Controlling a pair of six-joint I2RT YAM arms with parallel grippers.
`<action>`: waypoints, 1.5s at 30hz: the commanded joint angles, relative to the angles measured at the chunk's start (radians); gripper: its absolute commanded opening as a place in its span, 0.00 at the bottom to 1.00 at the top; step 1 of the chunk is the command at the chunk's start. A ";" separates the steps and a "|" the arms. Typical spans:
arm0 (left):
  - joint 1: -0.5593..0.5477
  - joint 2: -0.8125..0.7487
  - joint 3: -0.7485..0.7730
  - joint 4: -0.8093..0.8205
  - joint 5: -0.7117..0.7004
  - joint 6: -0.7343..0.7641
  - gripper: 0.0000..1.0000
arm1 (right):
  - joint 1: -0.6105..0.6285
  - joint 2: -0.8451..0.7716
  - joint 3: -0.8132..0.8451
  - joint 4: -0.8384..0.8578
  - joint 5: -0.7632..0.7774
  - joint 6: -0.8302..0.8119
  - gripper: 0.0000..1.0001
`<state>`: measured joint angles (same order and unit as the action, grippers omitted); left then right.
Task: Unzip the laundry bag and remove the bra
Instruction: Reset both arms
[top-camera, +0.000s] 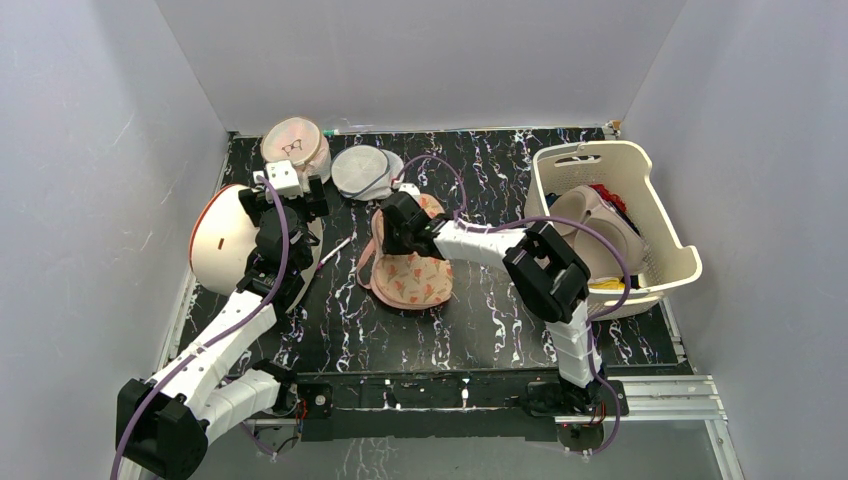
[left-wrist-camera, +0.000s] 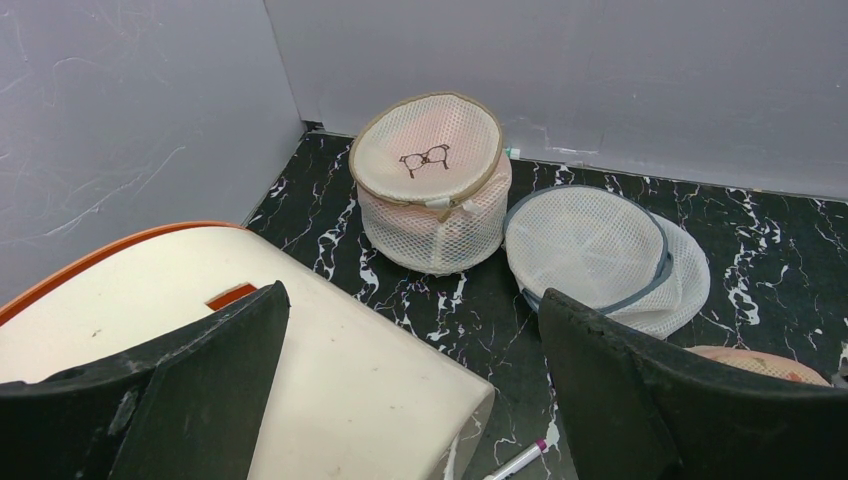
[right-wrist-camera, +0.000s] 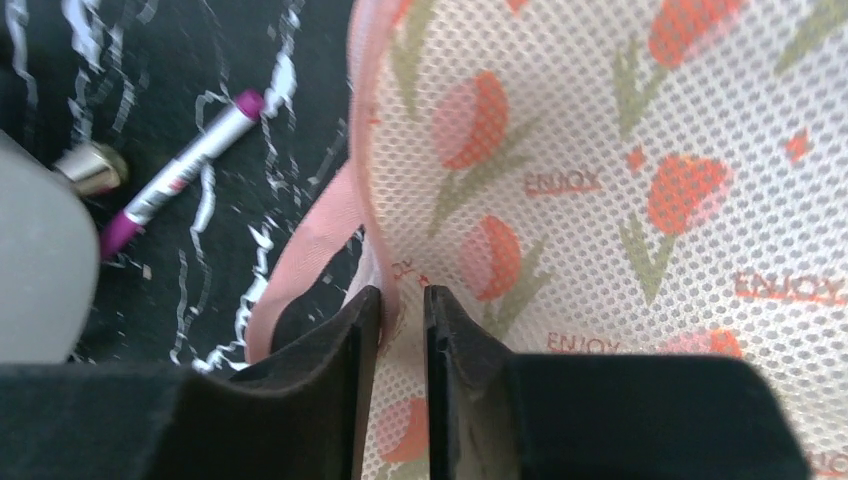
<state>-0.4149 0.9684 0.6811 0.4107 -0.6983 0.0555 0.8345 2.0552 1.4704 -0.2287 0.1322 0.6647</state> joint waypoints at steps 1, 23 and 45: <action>0.004 -0.028 0.041 0.020 -0.005 0.003 0.95 | -0.019 -0.045 -0.026 0.087 -0.079 0.005 0.27; -0.005 0.001 0.030 0.035 0.158 0.016 0.98 | -0.372 -0.740 -0.205 -0.284 -0.090 -0.393 0.90; -0.032 -0.006 0.762 -0.521 0.561 -0.140 0.98 | -0.371 -1.271 -0.160 -0.100 0.213 -0.530 0.98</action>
<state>-0.4442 0.9573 1.4330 -0.0959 -0.1879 -0.0666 0.4637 0.7612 1.3388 -0.3962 0.2848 0.1577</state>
